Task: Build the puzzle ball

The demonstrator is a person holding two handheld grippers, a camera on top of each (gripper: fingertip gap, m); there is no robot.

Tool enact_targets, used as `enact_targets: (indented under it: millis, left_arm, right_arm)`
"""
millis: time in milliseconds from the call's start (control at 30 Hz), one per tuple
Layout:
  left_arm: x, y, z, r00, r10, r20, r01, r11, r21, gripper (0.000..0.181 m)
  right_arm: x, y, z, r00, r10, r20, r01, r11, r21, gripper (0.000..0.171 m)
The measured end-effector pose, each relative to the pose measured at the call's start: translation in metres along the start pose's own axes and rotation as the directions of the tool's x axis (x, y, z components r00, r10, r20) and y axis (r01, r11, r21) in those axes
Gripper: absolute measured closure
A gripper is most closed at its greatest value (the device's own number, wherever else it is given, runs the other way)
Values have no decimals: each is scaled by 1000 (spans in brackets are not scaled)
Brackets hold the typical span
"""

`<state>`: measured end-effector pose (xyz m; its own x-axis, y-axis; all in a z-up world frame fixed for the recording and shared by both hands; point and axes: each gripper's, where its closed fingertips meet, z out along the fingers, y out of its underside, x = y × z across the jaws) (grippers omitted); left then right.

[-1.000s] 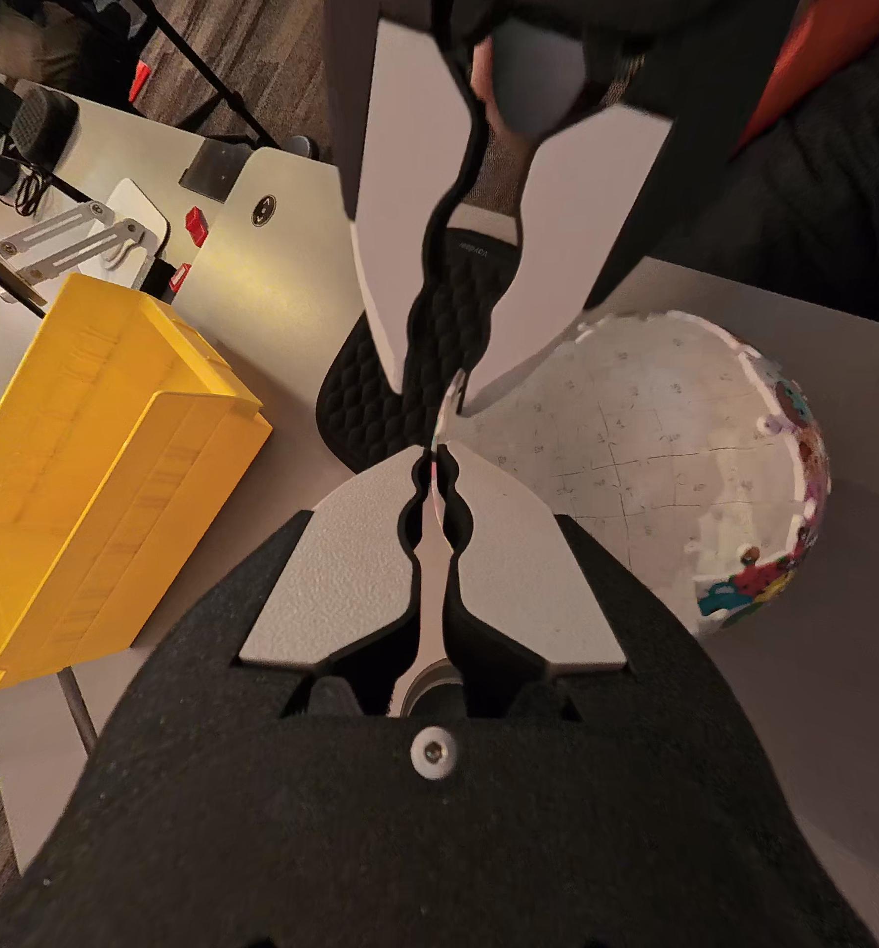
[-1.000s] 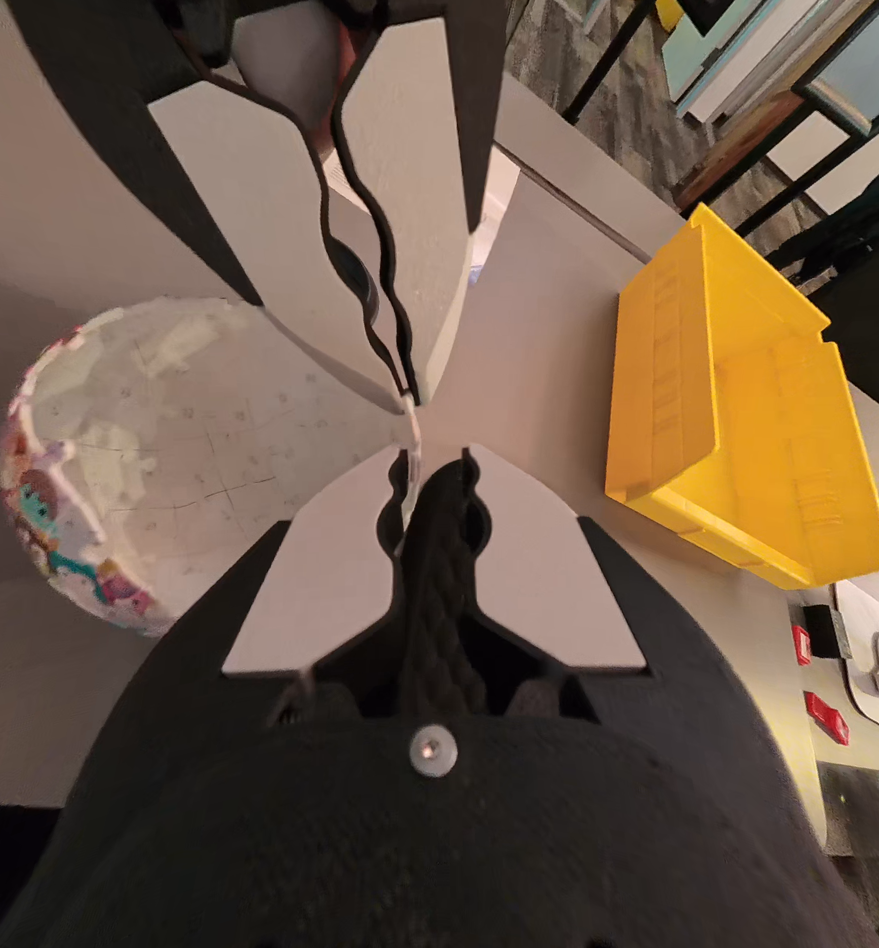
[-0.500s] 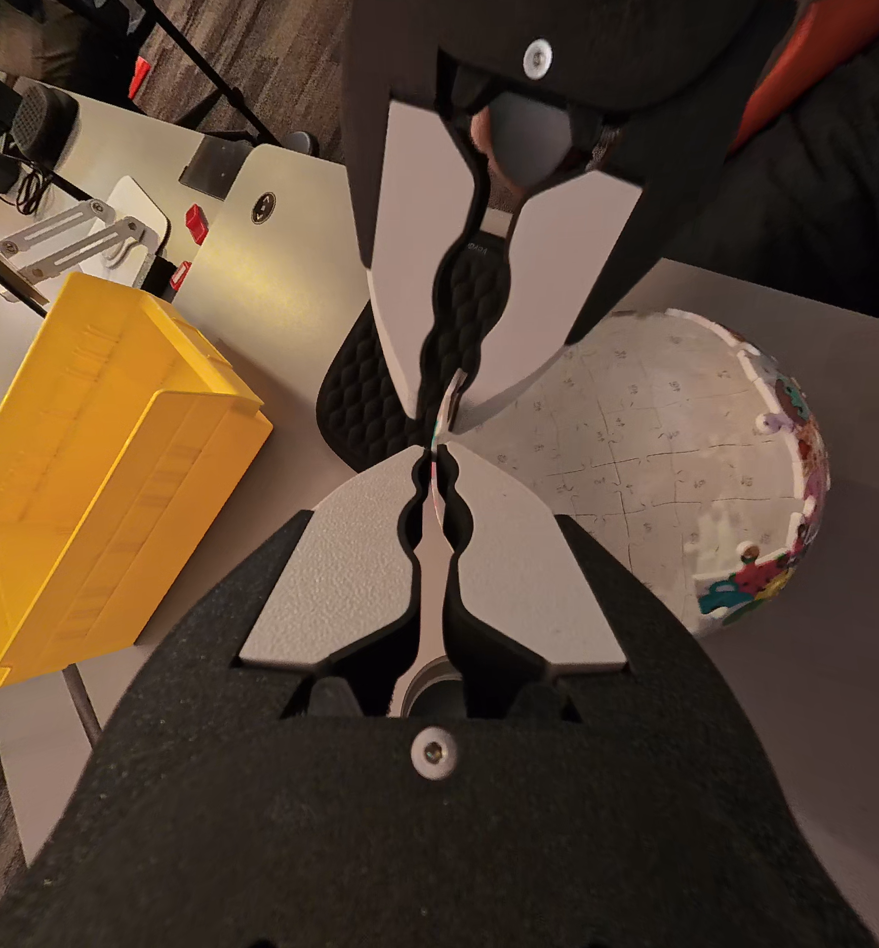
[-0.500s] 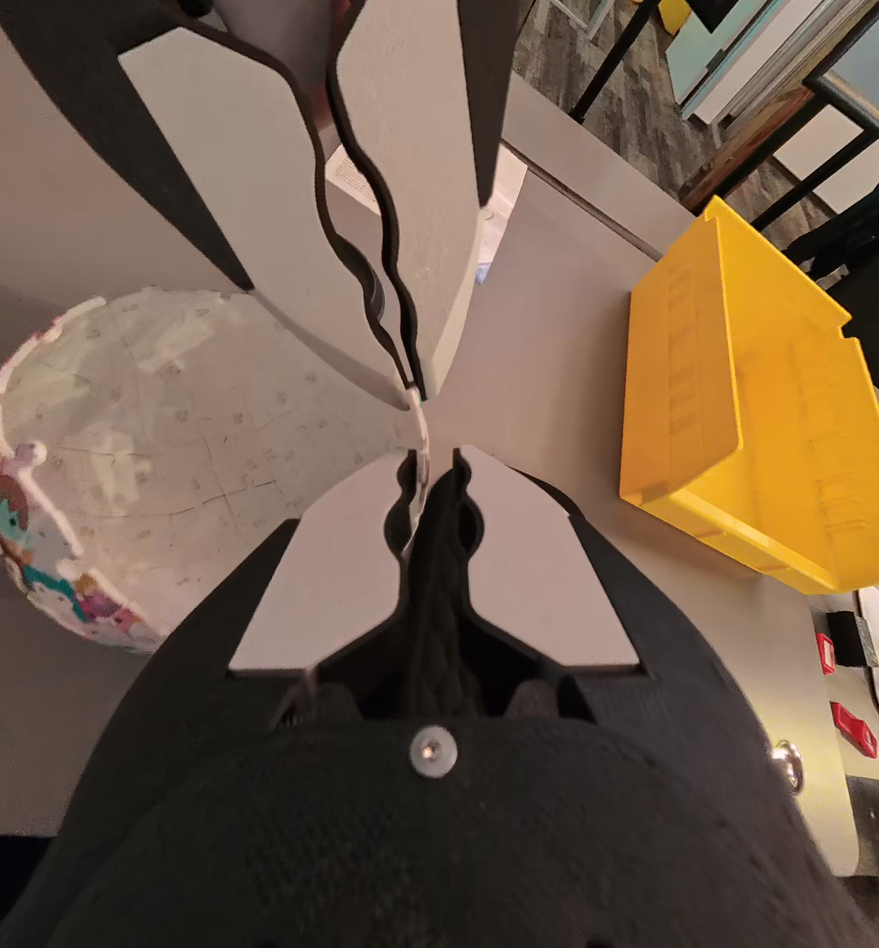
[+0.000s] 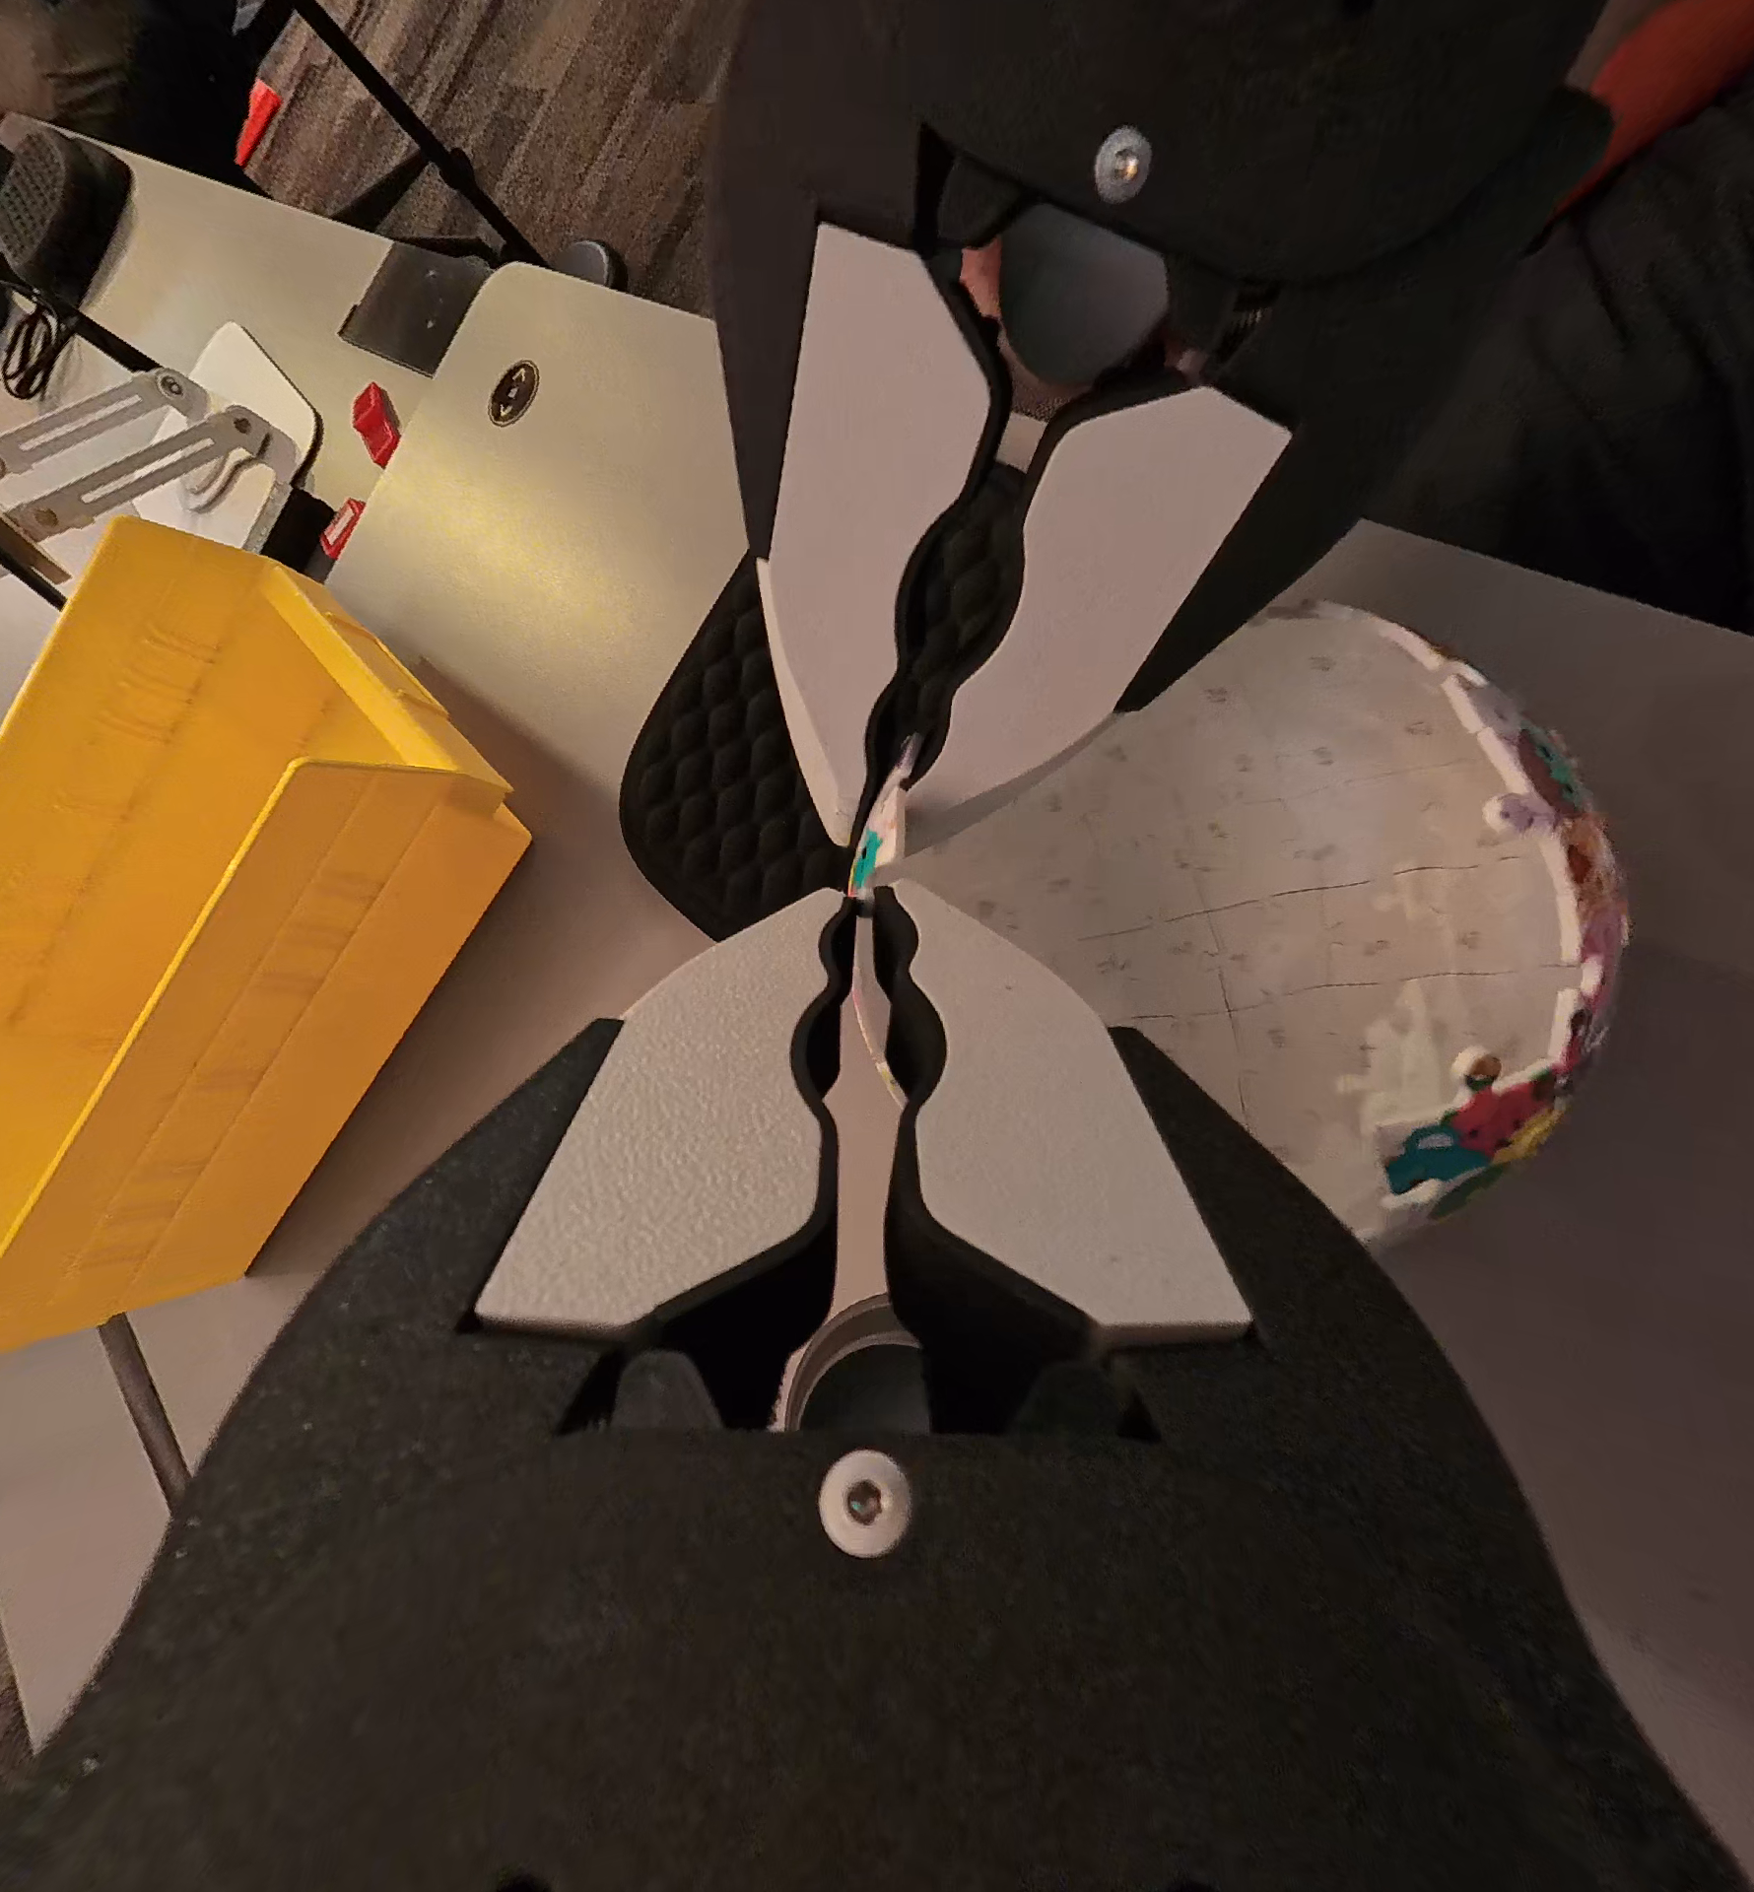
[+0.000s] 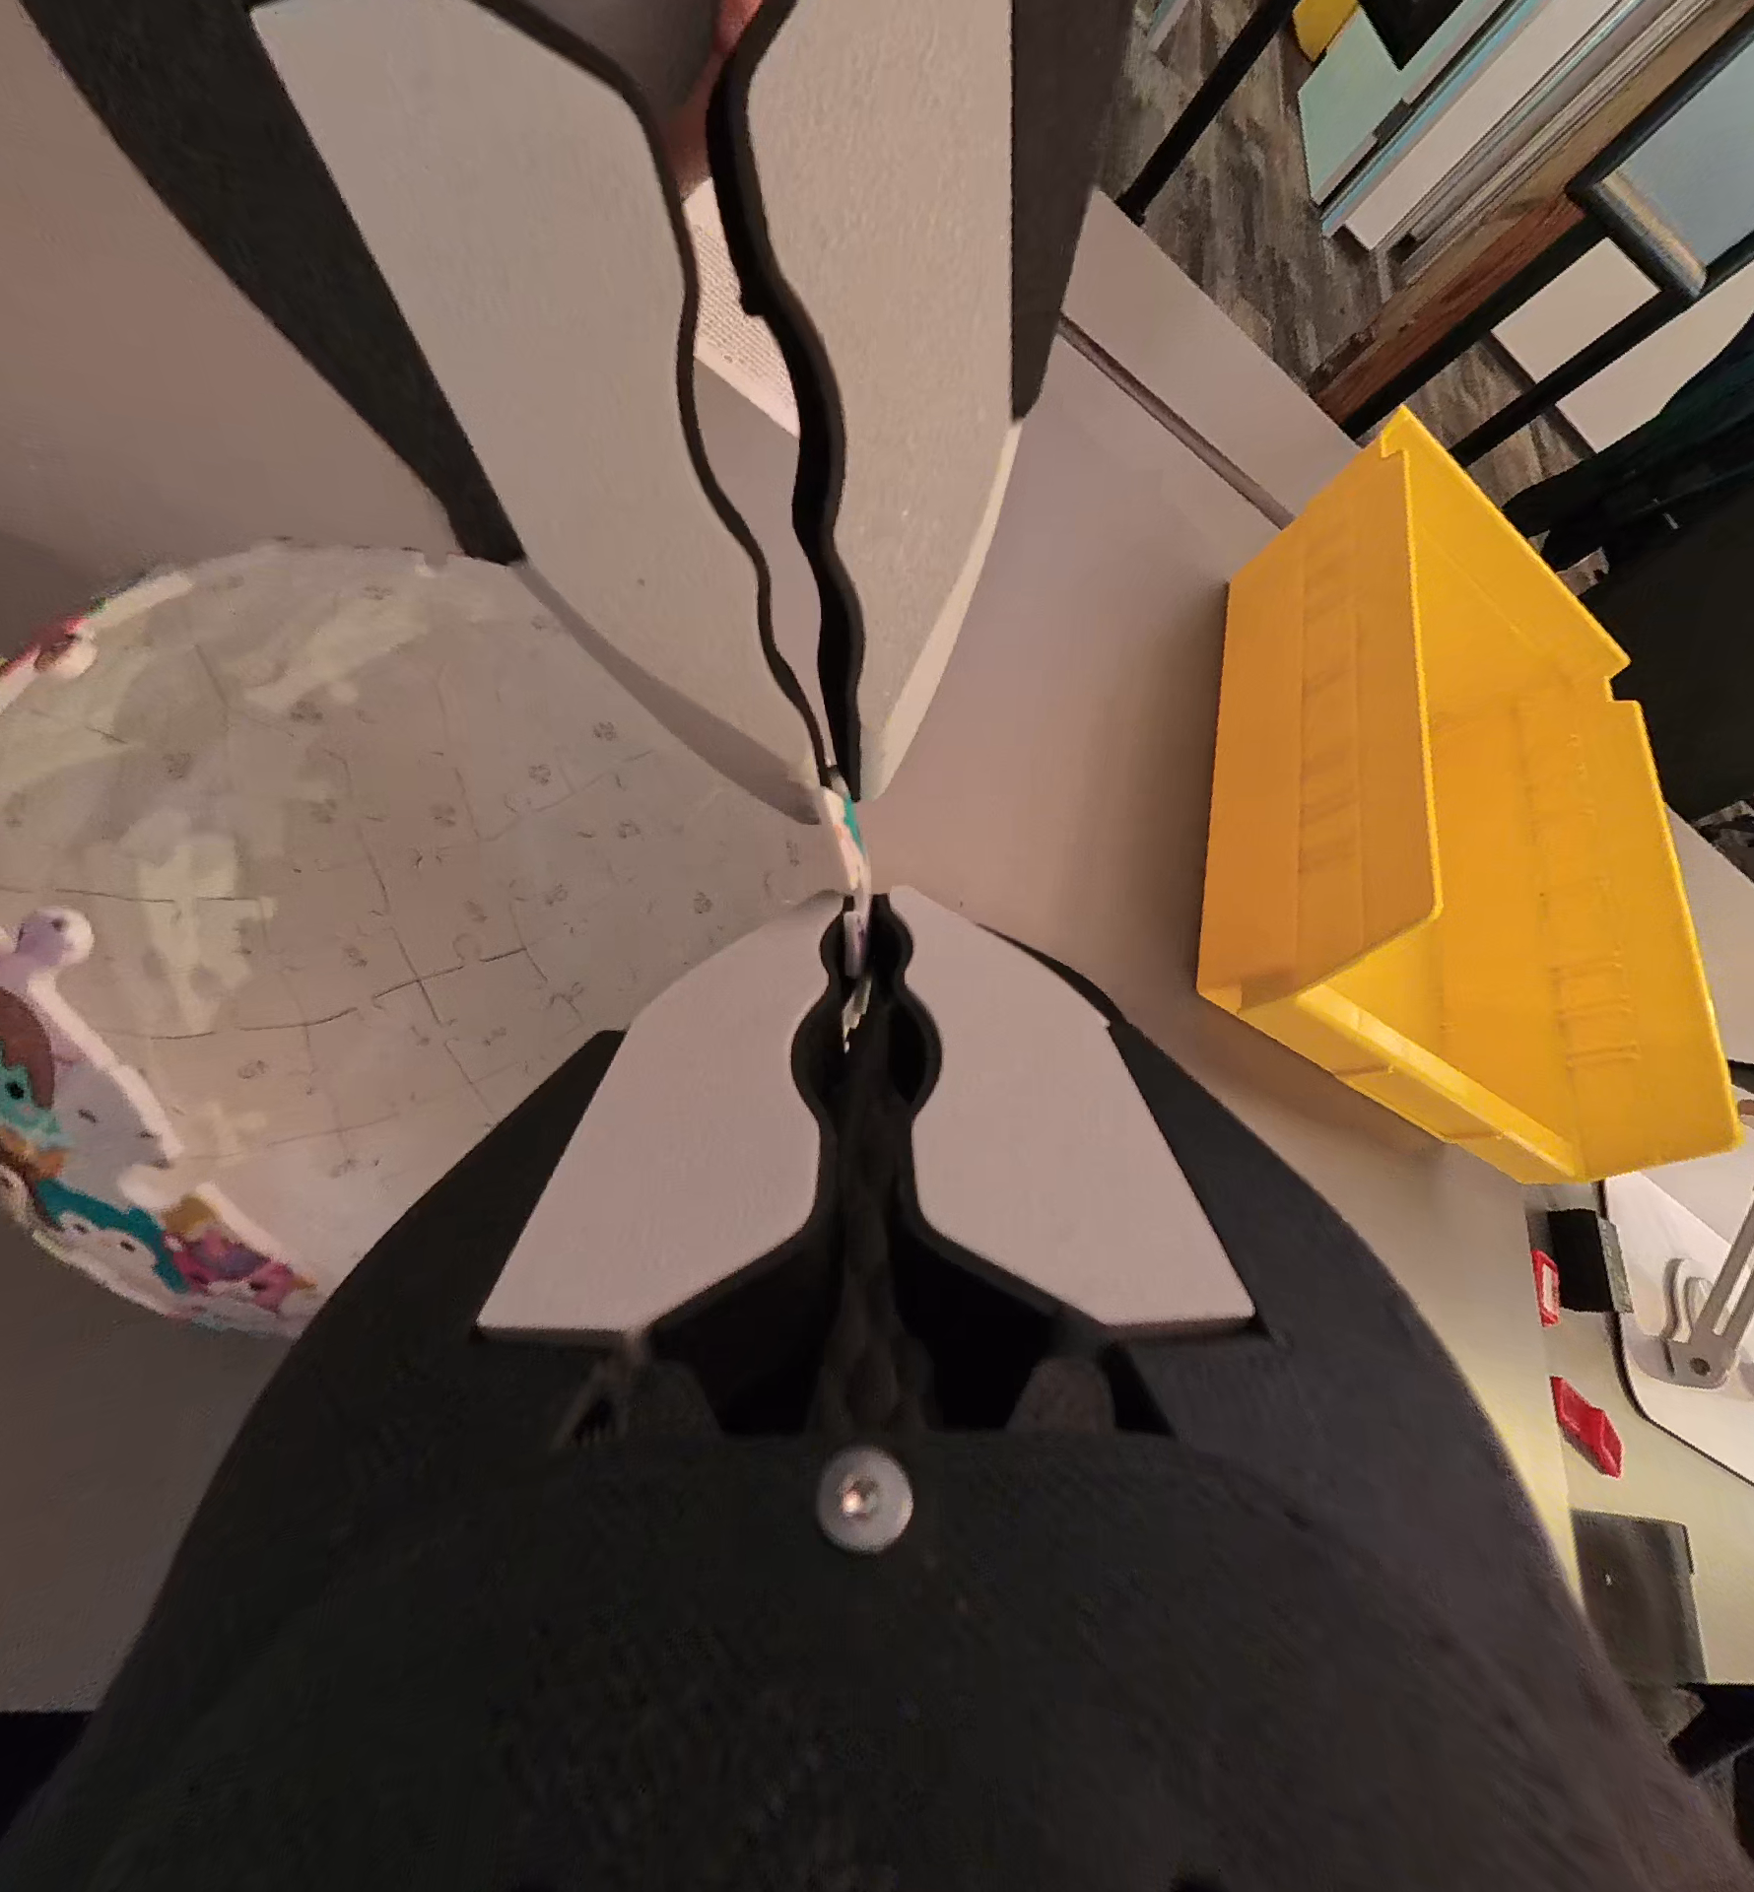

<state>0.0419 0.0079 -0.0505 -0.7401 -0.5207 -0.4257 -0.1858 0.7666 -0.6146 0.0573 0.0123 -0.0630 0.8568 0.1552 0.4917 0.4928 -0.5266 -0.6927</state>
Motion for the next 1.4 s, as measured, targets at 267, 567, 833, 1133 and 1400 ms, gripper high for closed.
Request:
enact_targets:
  millis: [267, 567, 833, 1133, 1400]
  left_arm:
    - [-1, -2, -15, 998, -57, -13, 58, 997, 53, 164]
    - [-7, -14, -65, 995, -90, 52, 79, 979, 188, 158]
    - [-30, -16, -128, 937, -173, 304, 101, 966, 239, 159]
    - [-12, -12, -149, 916, -359, 180, 321, 924, 207, 137]
    - [90, 35, -91, 887, -461, -18, 461, 883, 83, 93]
  right_arm:
    - [-1, 0, -5, 1000, 19, 17, -19, 1000, 25, 150]
    - [-13, -26, -49, 991, 50, 124, -75, 975, 209, 139]
    - [-2, -12, -99, 953, 198, 231, -265, 914, 307, 132]
    - [-47, 50, -70, 845, 302, 441, -421, 885, 201, 86]
    - [-70, 47, -45, 820, 322, 474, -433, 890, 144, 81]
